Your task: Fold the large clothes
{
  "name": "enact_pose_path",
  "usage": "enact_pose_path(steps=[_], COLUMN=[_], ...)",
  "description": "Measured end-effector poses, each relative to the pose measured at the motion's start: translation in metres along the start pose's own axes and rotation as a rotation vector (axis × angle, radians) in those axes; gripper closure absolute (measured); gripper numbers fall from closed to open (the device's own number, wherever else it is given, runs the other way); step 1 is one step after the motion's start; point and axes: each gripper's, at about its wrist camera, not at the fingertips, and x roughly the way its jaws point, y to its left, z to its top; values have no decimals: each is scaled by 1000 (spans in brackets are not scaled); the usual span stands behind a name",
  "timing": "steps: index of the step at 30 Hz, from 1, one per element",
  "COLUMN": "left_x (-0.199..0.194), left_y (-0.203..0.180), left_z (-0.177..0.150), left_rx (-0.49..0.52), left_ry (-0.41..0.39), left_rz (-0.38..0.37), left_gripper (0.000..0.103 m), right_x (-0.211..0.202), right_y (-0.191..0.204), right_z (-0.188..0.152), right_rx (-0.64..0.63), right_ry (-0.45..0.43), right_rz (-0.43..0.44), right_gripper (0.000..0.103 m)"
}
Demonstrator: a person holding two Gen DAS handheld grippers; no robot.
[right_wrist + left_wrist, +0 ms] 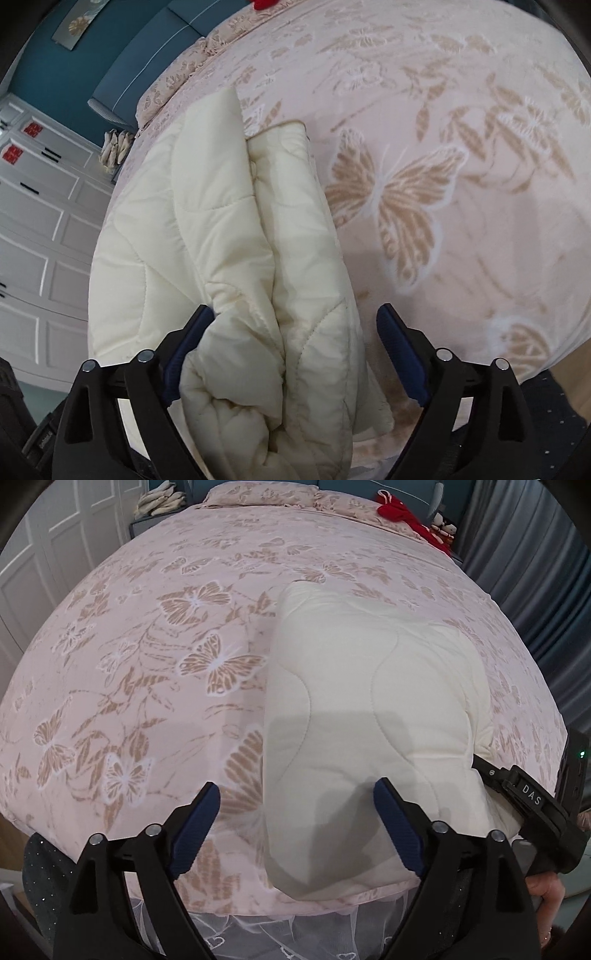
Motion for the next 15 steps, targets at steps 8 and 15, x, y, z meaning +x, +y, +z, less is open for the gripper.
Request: enact_pose_path(steps=[8,15], left_x=[11,15], left_y=[4,1], left_z=[-1,-1], left_rx=[-9,18], left_ry=[14,9], left_rz=[-17,-17], left_gripper=[15,13], right_x=[-1,-4], right_y=[15,51], right_z=[-5,-2], right_rx=[-36,-248], right_ry=[-6,-4], right_rz=[-43,-224], right_gripper=[16,16])
